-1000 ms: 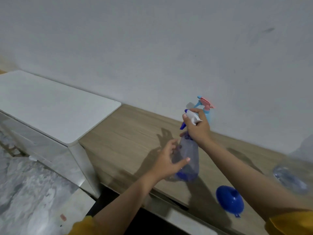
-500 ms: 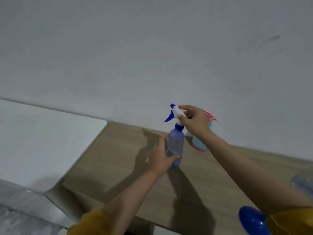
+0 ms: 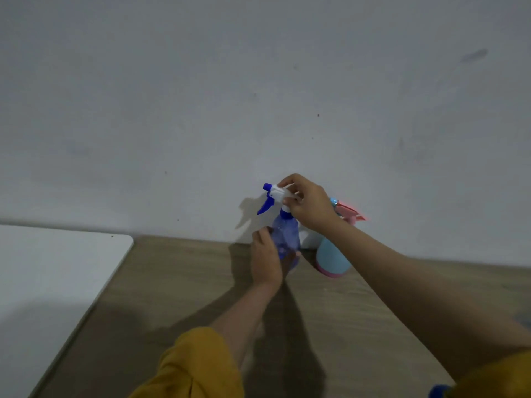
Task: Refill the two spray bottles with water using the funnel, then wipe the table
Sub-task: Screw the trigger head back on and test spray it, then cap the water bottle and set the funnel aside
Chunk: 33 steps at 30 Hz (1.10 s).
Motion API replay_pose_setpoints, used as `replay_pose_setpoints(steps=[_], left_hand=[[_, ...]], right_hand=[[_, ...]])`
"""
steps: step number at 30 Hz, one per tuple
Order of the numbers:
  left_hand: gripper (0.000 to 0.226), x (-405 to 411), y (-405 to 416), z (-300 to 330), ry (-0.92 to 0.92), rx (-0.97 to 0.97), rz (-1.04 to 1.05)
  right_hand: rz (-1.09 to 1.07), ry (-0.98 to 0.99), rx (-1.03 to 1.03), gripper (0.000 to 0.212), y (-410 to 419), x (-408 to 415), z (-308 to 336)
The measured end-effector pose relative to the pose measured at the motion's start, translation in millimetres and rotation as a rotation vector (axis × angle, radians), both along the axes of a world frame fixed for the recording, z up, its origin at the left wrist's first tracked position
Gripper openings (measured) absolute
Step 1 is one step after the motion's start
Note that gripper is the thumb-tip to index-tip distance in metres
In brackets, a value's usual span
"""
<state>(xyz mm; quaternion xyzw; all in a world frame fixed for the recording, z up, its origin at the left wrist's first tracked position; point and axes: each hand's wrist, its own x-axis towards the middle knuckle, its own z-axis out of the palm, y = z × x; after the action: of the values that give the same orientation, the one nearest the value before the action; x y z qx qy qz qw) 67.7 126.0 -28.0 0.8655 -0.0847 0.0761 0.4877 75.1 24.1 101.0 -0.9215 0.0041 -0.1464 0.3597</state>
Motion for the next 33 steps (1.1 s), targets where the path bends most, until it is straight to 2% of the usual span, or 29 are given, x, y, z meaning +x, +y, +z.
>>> replay_pose_setpoints(steps=[2, 5, 10, 14, 19, 21, 24, 26, 31, 33], left_hand=[[0.067, 2, -8, -5, -0.042, 0.026, 0.022], [0.079, -1, -11, -7, -0.009, 0.020, 0.034], [0.072, -1, -13, -12, -0.008, -0.016, 0.033], [0.071, -5, -16, -9, 0.014, -0.054, 0.038], [0.077, -48, -32, 4, -0.039, -0.034, 0.224], [0.073, -80, -42, 8, -0.101, -0.102, 0.258], [0.057, -127, -63, 7, -0.156, -0.174, 0.198], [0.048, -156, -84, 8, -0.156, -0.198, 0.146], [0.051, -232, -165, 28, -0.093, -0.262, -0.124], [0.053, -246, -188, 45, -0.078, -0.289, -0.229]], right_hand=[[-0.004, -0.009, -0.020, 0.034, 0, 4, -1], [0.007, -0.017, -0.041, 0.035, 1, 3, -5], [0.037, -0.041, -0.088, 0.032, -1, -9, -16], [0.000, -0.093, -0.188, 0.044, -6, -31, -18], [0.036, -0.152, -0.172, 0.047, -29, -95, -15], [0.031, -0.217, -0.161, 0.042, -47, -132, -20], [-0.001, -0.326, -0.162, 0.030, -83, -194, -36], [-0.053, -0.328, -0.157, 0.023, -112, -240, -52], [-0.243, -0.187, -0.187, 0.004, -201, -357, -104], [-0.331, -0.108, -0.207, 0.011, -231, -382, -120]])
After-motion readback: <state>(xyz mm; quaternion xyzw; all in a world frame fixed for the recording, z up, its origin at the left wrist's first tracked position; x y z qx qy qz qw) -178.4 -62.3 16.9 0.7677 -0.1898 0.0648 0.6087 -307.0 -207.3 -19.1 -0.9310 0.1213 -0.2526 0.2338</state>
